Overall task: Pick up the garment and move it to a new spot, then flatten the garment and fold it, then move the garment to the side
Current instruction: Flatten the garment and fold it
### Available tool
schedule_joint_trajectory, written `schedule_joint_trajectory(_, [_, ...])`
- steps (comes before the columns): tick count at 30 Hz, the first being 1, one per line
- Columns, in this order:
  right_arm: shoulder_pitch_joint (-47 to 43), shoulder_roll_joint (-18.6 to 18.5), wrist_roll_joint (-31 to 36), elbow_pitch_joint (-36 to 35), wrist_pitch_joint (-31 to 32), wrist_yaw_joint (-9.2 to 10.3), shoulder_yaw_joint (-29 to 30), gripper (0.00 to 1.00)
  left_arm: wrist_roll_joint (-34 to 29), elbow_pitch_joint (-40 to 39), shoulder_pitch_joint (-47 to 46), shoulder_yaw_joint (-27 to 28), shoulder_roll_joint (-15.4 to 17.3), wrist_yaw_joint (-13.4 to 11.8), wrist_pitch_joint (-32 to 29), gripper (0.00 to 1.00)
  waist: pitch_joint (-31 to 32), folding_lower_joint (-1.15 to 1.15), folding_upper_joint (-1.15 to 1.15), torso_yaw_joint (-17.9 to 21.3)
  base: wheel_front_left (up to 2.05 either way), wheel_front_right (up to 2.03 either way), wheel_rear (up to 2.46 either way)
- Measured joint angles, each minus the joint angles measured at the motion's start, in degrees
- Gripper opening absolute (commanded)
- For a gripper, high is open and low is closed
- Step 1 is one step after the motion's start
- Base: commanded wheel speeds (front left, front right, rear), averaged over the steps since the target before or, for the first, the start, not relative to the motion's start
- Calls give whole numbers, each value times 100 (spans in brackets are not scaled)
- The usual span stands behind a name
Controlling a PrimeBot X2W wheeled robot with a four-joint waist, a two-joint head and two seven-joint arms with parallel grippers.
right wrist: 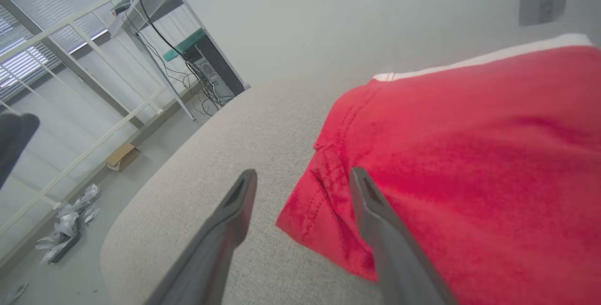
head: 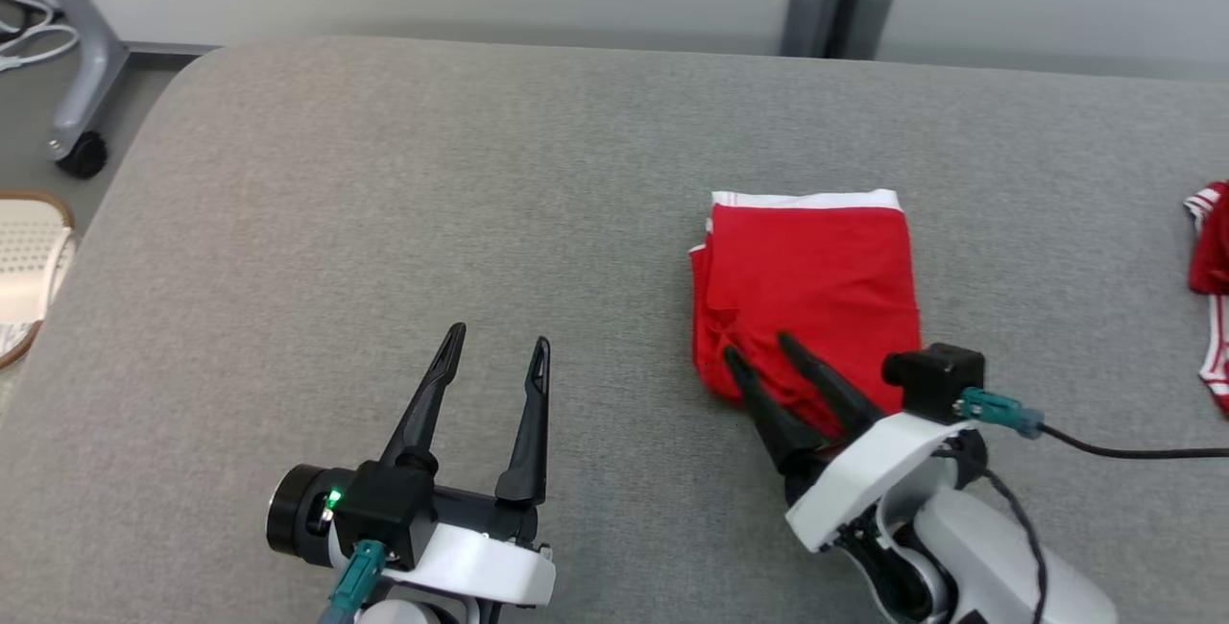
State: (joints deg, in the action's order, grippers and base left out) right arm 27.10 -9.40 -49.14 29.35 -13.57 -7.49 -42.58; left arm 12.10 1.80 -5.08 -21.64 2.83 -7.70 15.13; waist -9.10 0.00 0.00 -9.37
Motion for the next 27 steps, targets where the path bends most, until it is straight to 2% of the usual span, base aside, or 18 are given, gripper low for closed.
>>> schedule_joint_trajectory(6, [-140,-393,191,-485,-110,0,387,100,8,23,12,110,-1,3,0,100,54,0,0,372,0,0,0])
schedule_joint_trajectory(11, [-314,-486,485,-555,-118,0,854,100,65,88,23,247,-1,-1,0,100,140,0,0,674,0,0,0])
schedule_joint_trajectory(18, [-561,-467,1198,-700,-129,0,1601,100,235,209,94,471,-4,8,0,100,286,0,0,1023,0,0,0])
schedule_joint_trajectory(27, [-1216,-229,2208,-1053,-134,0,2454,100,531,331,257,781,-3,13,0,100,520,0,0,1140,0,0,0])
